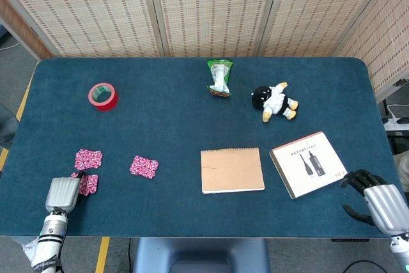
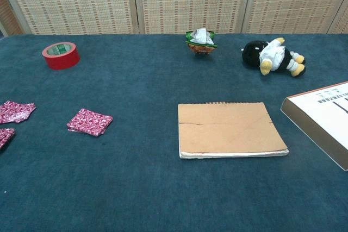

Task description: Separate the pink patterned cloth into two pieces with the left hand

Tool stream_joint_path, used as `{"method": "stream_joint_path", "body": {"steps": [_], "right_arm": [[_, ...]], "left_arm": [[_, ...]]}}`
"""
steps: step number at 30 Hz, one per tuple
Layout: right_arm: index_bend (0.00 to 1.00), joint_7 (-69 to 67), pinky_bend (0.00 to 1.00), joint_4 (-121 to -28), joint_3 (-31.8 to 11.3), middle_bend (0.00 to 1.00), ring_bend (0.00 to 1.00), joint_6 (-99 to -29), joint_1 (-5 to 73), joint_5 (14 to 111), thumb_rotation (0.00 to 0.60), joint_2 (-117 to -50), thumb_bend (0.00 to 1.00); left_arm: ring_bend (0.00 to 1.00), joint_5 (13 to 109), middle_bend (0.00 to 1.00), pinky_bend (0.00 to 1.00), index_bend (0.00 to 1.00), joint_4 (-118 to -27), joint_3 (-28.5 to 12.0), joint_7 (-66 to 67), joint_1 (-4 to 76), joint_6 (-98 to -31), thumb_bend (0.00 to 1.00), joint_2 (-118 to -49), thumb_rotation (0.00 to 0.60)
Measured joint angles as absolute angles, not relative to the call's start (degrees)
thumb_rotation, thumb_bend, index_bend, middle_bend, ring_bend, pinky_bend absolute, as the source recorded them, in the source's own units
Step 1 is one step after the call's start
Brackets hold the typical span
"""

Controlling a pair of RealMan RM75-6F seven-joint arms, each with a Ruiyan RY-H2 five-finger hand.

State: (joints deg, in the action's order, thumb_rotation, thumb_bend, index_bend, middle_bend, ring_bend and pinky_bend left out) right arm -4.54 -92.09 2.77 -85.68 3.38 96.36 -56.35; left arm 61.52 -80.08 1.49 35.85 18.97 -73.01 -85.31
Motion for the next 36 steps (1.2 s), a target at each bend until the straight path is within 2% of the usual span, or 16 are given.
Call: {"method": "stream_joint_path", "body": {"steps": [14, 17, 19, 21, 24, 25, 27, 29, 31, 36], "right_arm": [[0.43, -4.59, 0.38, -92.07, 2.86, 0.31, 0.24, -85.61, 3.43, 96.49, 0.6, -56.29, 0.12], [0.43, -4.6, 0.38, -92.05, 2.81, 0.31, 0.24, -85.66, 3.42, 96.43, 0.6, -56.32, 0.12], [0.43, -4.55, 0.38, -92.05, 2.79, 0.31, 0.24, -85.61, 3.44, 96.38, 0.6, -56.36, 0.12], [0.43, -4.39, 0.38, -92.05, 2.81, 0.31, 0.24, -85.49, 3.47, 96.37, 0.6, -56.41, 0.12], [0.43, -4.16, 0.38, -92.06, 2.73, 0.31, 0.24, -85.49, 3.48, 96.25, 0.6, -56.53, 0.12], [0.43, -4.06, 0.38, -92.06, 2.68, 0.31, 0.24, -85.49, 3.49, 96.16, 0.6, -56.6, 0.12], [0.43, -3.74, 0.38, -92.04, 2.54, 0.31, 0.24, -85.44, 3.51, 95.95, 0.6, -56.78, 0.12], [0.43, -3.46, 0.38, -92.01, 2.43, 0.31, 0.24, -85.38, 3.57, 95.85, 0.6, -56.99, 0.12], [0.43, -3.07, 0.38, -91.94, 2.38, 0.31, 0.24, -85.34, 3.6, 95.82, 0.6, -57.26, 0.12], [0.43, -1.8, 0.38, -91.65, 2.24, 0.31, 0.24, -85.64, 3.47, 95.82, 0.6, -58.15, 0.12]], "left_arm": [[1.0, 61.14, 1.0, 1.0, 0.18, -84.66, 1.15, 37.41, 18.14, -71.93, 0.34, -82.9, 0.6], [1.0, 61.69, 1.0, 1.0, 0.22, -88.15, 1.38, 37.99, 17.8, -72.75, 0.33, -81.16, 0.6], [1.0, 62.91, 0.99, 1.0, 0.28, -90.93, 1.56, 37.88, 17.56, -73.69, 0.33, -79.74, 0.6], [0.99, 65.7, 0.94, 0.98, 0.36, -93.74, 1.77, 36.81, 17.34, -74.88, 0.33, -78.22, 0.6], [0.81, 71.83, 0.75, 0.79, 0.43, -94.83, 1.96, 32.95, 17.19, -76.78, 0.32, -76.64, 0.6], [0.68, 73.95, 0.65, 0.69, 0.42, -94.62, 1.99, 31.25, 17.18, -77.35, 0.32, -76.31, 0.6], [0.5, 78.45, 0.49, 0.52, 0.37, -93.48, 1.93, 26.71, 17.16, -78.59, 0.33, -75.73, 0.6], [0.41, 81.14, 0.39, 0.41, 0.31, -91.88, 1.8, 22.16, 17.2, -79.38, 0.33, -75.11, 0.6], [0.38, 82.64, 0.35, 0.36, 0.27, -90.4, 1.65, 19.04, 17.22, -79.83, 0.33, -74.39, 0.6], [0.36, 86.5, 0.35, 0.35, 0.25, -87.57, 1.76, 16.21, 16.61, -81.91, 0.33, -73.11, 0.6]]}}
